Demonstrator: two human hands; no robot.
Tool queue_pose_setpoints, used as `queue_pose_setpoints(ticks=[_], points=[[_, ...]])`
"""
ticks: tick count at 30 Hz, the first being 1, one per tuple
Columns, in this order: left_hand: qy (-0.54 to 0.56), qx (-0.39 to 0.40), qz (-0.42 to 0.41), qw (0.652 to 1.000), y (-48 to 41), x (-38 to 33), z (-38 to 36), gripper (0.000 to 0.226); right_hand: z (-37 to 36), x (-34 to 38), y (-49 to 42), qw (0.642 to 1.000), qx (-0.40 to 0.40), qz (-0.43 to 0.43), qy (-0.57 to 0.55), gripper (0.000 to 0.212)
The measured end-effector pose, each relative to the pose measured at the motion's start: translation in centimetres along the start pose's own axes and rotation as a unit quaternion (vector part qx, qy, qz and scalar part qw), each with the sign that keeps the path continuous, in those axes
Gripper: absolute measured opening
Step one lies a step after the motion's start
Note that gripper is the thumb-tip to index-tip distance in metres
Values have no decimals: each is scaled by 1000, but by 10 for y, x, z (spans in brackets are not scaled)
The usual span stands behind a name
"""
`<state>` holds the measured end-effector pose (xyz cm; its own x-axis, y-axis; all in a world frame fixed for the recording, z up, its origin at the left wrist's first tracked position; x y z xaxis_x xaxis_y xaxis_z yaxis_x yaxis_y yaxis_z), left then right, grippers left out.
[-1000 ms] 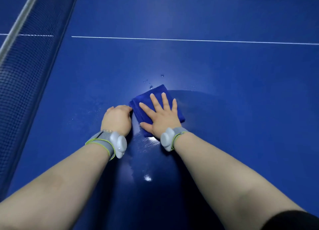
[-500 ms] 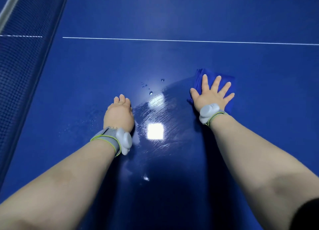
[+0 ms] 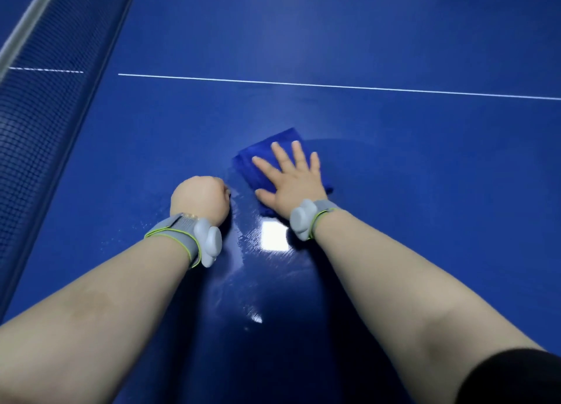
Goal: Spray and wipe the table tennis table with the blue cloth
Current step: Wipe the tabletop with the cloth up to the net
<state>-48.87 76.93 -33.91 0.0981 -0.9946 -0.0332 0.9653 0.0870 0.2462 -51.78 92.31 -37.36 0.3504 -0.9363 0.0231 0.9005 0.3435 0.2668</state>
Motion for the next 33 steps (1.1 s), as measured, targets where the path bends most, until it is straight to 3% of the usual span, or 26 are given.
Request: queue_pose_setpoints(ticks=[5,9,16,22,25,29,33], points=[[36,-47,-8,998,-20,4,14,22,4,-135,-4,975,-2,-221,-25,71],[40,4,-12,999,-47,2,6,29,4,-200,-1,941,14,-333,-57,73],[-27,102,22,994,-71,-16,10,44,12,-178,-35,953,5,-301,-31,71],[-60,91,13,994,-79,-11,16,42,18,-24,-72,1000,1,-24,12,71],[-77,75,-4,994,-81,-11,21,39,18,1,-76,999,-1,41,25,69],[-36,89,20,995,-84,0,19,40,25,-41,-91,1000,-20,-5,2,70],[0,96,31,995,-84,6,14,43,29,-149,-93,981,-19,-195,-15,70]])
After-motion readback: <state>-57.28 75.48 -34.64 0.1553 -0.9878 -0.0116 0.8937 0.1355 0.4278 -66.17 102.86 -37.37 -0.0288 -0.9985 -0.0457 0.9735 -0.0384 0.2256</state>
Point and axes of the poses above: each hand's wrist, its own y-axis away from the middle knuckle, its own z-axis out of the back of the hand, x = y × z, the point moved 9 cm from there along -y, towards the middle knuckle, and after that the axes turned 6 degrees about y, right-handed, at the moved point
